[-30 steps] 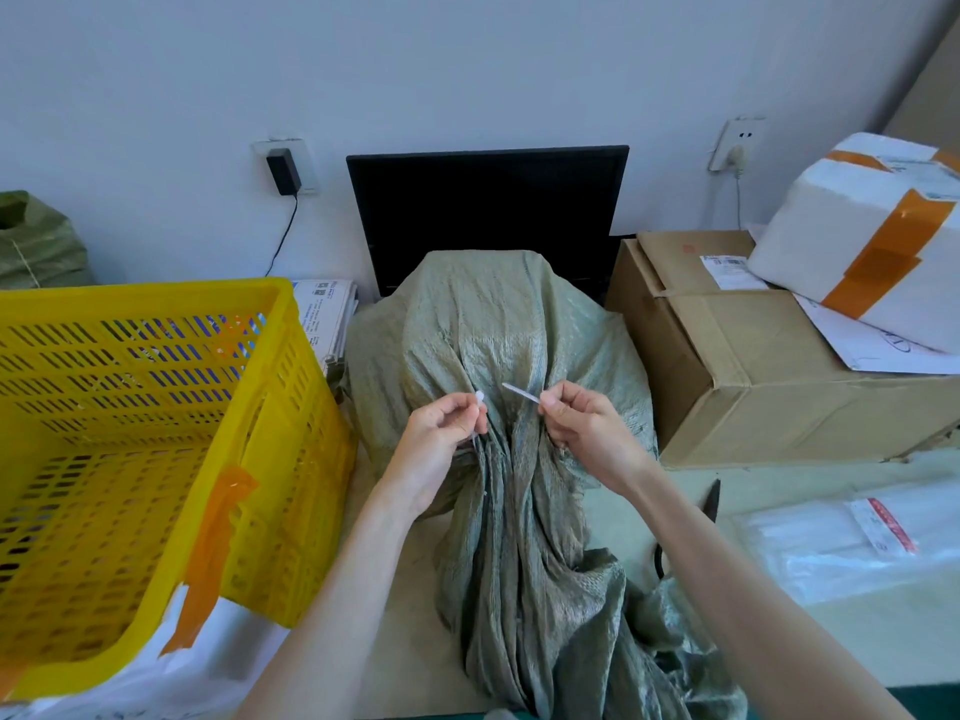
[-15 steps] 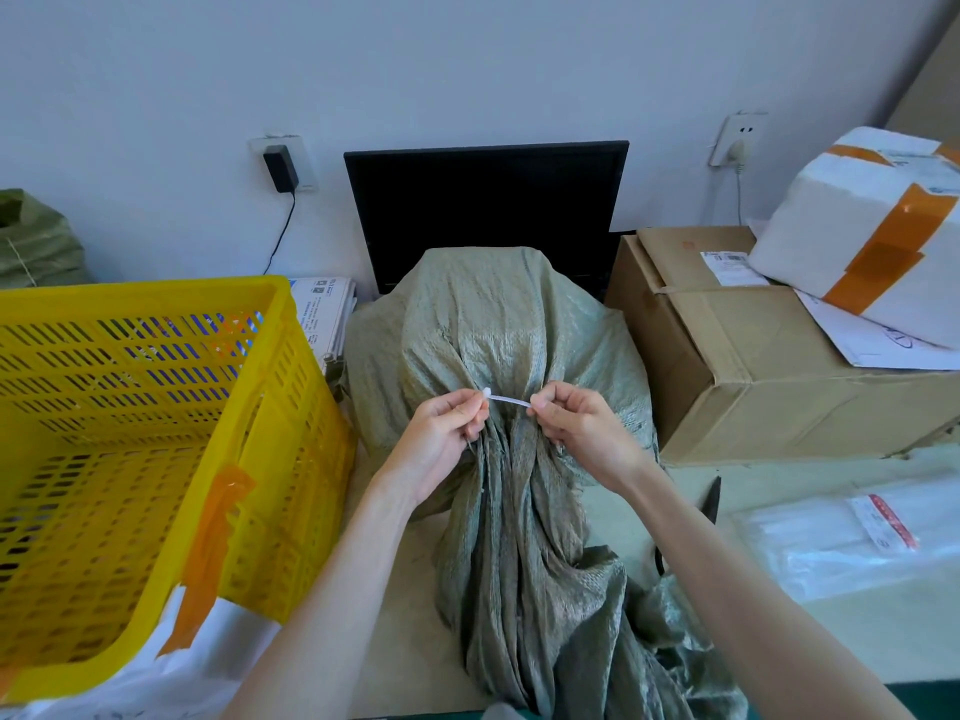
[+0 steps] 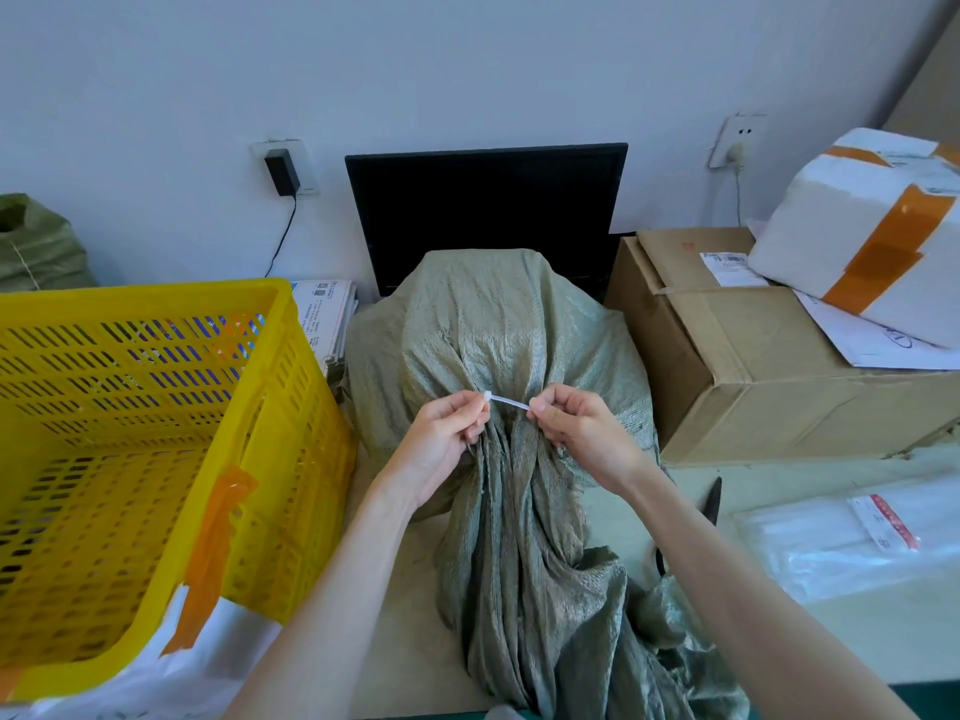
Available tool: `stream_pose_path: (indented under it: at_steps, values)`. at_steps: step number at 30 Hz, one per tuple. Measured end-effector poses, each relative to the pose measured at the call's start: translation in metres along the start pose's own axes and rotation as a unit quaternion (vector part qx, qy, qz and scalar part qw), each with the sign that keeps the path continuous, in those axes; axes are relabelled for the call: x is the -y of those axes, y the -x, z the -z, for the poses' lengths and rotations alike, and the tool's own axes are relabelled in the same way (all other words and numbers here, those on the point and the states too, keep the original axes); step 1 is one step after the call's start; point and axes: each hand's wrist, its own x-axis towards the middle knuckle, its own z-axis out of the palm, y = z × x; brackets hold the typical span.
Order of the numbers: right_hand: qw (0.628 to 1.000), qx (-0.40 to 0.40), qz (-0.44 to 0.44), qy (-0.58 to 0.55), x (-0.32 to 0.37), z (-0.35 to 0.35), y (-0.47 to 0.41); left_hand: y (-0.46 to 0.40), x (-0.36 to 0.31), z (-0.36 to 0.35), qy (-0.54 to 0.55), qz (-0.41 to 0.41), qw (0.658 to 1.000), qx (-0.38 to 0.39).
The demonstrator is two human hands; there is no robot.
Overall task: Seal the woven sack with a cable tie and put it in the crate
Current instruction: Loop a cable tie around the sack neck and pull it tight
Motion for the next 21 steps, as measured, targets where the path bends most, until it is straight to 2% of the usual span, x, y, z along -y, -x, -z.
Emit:
stream_pose_path:
  at_steps: [12,21]
  values:
    - [1.0,0.011,0.002,0.014,0.0022,-0.0015,0.0021,0.0001,0.0039,0.0004,0.03,-0.007,0.999,0.017]
    - [0.999,0.015,0.006,0.04,0.004,-0.0032,0.0005,-0.0006,0.0017,-0.0047,-0.074,-0.018,0.997,0.016]
